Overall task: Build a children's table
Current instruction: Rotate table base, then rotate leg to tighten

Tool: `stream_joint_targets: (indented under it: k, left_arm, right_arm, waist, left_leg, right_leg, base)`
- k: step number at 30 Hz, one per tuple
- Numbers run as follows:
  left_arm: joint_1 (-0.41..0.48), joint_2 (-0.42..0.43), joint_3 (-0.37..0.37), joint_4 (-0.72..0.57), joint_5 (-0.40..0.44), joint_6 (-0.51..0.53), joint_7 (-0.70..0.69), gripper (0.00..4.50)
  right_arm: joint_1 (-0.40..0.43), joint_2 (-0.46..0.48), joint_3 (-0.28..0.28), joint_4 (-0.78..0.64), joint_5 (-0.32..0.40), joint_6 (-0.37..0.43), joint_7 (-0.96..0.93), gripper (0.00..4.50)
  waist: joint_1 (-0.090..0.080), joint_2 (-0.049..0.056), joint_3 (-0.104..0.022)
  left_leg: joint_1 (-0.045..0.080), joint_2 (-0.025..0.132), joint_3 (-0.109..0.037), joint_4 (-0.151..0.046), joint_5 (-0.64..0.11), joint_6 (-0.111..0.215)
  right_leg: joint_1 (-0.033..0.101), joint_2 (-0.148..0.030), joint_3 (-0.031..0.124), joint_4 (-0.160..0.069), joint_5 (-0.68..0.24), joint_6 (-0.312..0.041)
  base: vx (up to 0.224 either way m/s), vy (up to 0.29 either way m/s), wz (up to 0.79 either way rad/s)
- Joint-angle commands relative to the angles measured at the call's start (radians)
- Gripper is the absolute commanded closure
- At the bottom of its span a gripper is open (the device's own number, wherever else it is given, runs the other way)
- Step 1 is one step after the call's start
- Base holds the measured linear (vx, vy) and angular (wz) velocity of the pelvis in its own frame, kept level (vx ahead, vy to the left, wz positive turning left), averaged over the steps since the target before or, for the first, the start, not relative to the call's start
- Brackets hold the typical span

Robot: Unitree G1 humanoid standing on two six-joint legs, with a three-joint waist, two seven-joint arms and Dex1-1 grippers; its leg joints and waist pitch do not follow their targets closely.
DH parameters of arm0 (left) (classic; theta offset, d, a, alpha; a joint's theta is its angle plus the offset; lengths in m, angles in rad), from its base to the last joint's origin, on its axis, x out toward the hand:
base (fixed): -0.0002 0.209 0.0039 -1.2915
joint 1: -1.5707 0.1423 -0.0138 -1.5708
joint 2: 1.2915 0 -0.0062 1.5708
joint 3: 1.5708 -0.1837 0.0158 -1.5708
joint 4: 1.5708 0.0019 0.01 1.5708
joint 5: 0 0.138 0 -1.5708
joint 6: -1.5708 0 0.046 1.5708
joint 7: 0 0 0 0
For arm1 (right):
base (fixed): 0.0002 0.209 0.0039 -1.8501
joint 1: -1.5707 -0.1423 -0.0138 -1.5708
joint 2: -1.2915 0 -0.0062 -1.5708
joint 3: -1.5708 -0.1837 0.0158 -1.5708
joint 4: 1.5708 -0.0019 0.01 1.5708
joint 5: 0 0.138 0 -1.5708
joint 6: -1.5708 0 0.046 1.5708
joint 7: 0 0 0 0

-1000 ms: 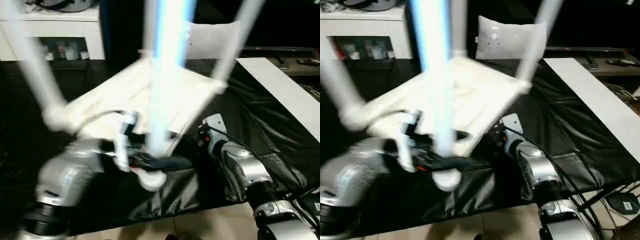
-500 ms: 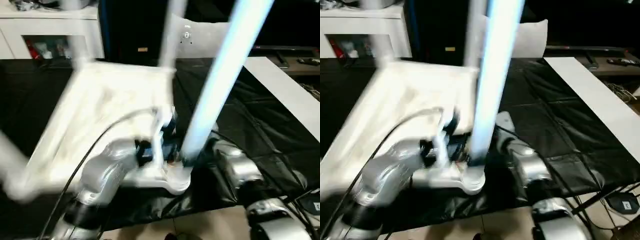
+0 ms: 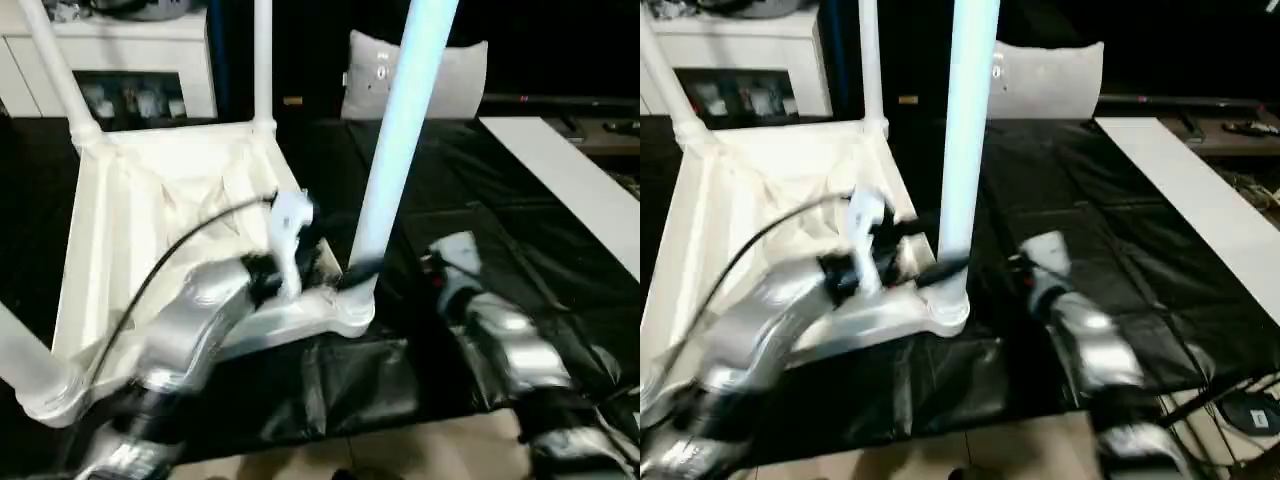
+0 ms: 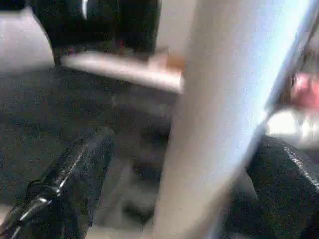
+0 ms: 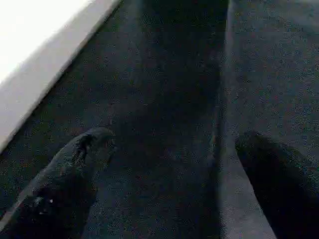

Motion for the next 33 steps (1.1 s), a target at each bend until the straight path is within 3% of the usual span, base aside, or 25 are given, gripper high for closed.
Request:
stream_joint_targets:
  k: [1, 2, 5, 6, 7, 11, 12, 14, 15, 19, 20, 23, 29, 33]
  left_arm:
    - [0.024, 0.04, -0.042, -0.05, 0.042, 0.051, -0.009, 0.08]
    - [0.043, 0.073, -0.058, -0.074, 0.064, 0.082, 0.0, 0.08]
    - [0.061, 0.112, -0.081, -0.092, 0.107, 0.069, 0.0, 0.23]
    - [0.073, 0.136, -0.089, -0.109, 0.117, 0.072, -0.01, 0.23]
    - [0.083, 0.158, -0.1, -0.126, 0.121, 0.069, -0.027, 0.33]
    - [0.092, 0.199, -0.124, -0.161, 0.123, 0.108, -0.041, 0.69]
    - [0.082, 0.215, -0.144, -0.161, 0.144, 0.119, -0.039, 0.74]
    - [0.076, 0.223, -0.156, -0.16, 0.16, 0.12, -0.039, 0.92]
    - [0.068, 0.219, -0.157, -0.157, 0.158, 0.151, -0.031, 0.92]
    - [0.059, 0.21, -0.158, -0.155, 0.156, 0.175, -0.026, 1.22]
    - [0.059, 0.21, -0.159, -0.154, 0.155, 0.175, -0.026, 1.31]
    - [0.059, 0.211, -0.164, -0.145, 0.147, 0.183, -0.028, 1.64]
    - [0.045, 0.226, -0.172, -0.109, 0.175, 0.204, -0.03, 2.09]
    - [0.04, 0.241, -0.18, -0.11, 0.179, 0.221, -0.04, 2.49]
  right_arm:
    - [0.021, -0.029, -0.014, -0.08, 0.026, 0.019, 0.051, 0.0]
    - [0.043, -0.054, -0.005, -0.123, 0.026, 0.026, 0.082, 0.0]
    - [0.069, -0.079, -0.001, -0.172, 0.035, 0.038, 0.117, 0.0]
    - [0.087, -0.1, 0.005, -0.207, 0.044, 0.047, 0.152, 0.0]
    - [0.106, -0.121, 0.01, -0.244, 0.055, 0.057, 0.185, 0.0]
    - [0.16, -0.176, 0.023, -0.344, 0.096, 0.094, 0.27, 0.0]
    - [0.207, -0.219, 0.033, -0.417, 0.125, 0.121, 0.334, 0.0]
    - [0.229, -0.236, 0.037, -0.449, 0.133, 0.132, 0.357, 0.0]
    - [0.253, -0.251, 0.036, -0.481, 0.136, 0.15, 0.366, 0.0]
    - [0.289, -0.267, 0.033, -0.535, 0.141, 0.173, 0.369, 0.0]
    - [0.293, -0.269, 0.033, -0.543, 0.144, 0.179, 0.369, 0.0]
    - [0.33, -0.281, 0.035, -0.614, 0.169, 0.223, 0.373, 0.0]
    - [0.362, -0.302, 0.056, -0.688, 0.183, 0.282, 0.391, 0.0]
    - [0.358, -0.303, 0.059, -0.694, 0.187, 0.295, 0.391, 0.0]
  waist:
    - [0.005, 0.005, -0.075]
    - [0.008, 0.009, -0.077]
    - [0.009, 0.006, -0.073]
    - [0.01, 0.009, -0.069]
    - [0.01, 0.0, -0.068]
    - [0.018, 0.002, -0.067]
    - [0.016, -0.001, -0.064]
    - [0.022, 0.001, -0.063]
    - [0.018, 0.007, -0.061]
    - [0.013, 0.003, -0.062]
    - [0.011, 0.013, -0.062]
    - [-0.001, 0.011, -0.062]
    - [-0.006, 0.009, -0.061]
    - [-0.009, 0.016, -0.059]
  left_leg:
    - [0.003, 0.016, 0.001, -0.063, -0.235, 0.041]
    - [0.003, 0.018, -0.001, -0.064, -0.227, 0.039]
    - [0.002, 0.016, -0.001, -0.065, -0.236, 0.044]
    - [0.005, 0.014, -0.001, -0.065, -0.26, 0.042]
    - [0.006, 0.016, -0.001, -0.066, -0.271, 0.042]
    - [0.006, 0.015, -0.002, -0.065, -0.274, 0.044]
    - [0.003, 0.011, -0.003, -0.065, -0.284, 0.047]
    - [0.011, 0.012, -0.002, -0.062, -0.292, 0.048]
    - [0.007, 0.01, -0.005, -0.063, -0.302, 0.042]
    - [0.01, 0.005, -0.008, -0.059, -0.316, 0.039]
    - [0.012, 0.005, -0.01, -0.059, -0.324, 0.037]
    - [0.013, 0.006, -0.016, -0.062, -0.351, 0.045]
    - [0.015, 0.002, -0.022, -0.059, -0.376, 0.041]
    - [0.019, 0.007, -0.027, -0.061, -0.392, 0.038]
  right_leg:
    - [0.049, -0.059, 0.043, -0.087, -0.452, -0.069]
    - [0.051, -0.057, 0.045, -0.082, -0.428, -0.076]
    - [0.05, -0.056, 0.043, -0.087, -0.442, -0.084]
    - [0.046, -0.057, 0.041, -0.093, -0.481, -0.078]
    - [0.046, -0.058, 0.041, -0.098, -0.504, -0.07]
    - [0.045, -0.059, 0.042, -0.102, -0.541, -0.041]
    - [0.047, -0.057, 0.037, -0.105, -0.565, -0.032]
    - [0.039, -0.059, 0.038, -0.112, -0.592, -0.015]
    - [0.042, -0.06, 0.031, -0.119, -0.628, -0.006]
    - [0.039, -0.059, 0.022, -0.132, -0.661, 0.009]
    - [0.039, -0.059, 0.019, -0.132, -0.663, 0.007]
    - [0.046, -0.059, 0.006, -0.144, -0.655, 0.011]
    - [0.044, -0.06, -0.002, -0.152, -0.683, 0.028]
    - [0.047, -0.067, -0.011, -0.157, -0.677, 0.017]
  base:
    - [0.0, 0.0, 0.0]
    - [0.0, 0.0, 0.0]
    - [0.0, 0.0, 0.0]
    - [0.0, 0.0, 0.0]
    - [0.0, 0.0, 0.0]
    - [0.0, 0.0, 0.0]
    - [0.0, 0.0, 0.0]
    - [0.0, 0.0, 0.0]
    - [0.0, 0.0, 0.0]
    - [0.0, 0.0, 0.0]
    - [0.0, 0.0, 0.0]
    - [0.0, 0.0, 0.0]
    - [0.0, 0.0, 0.0]
    - [0.0, 0.0, 0.0]
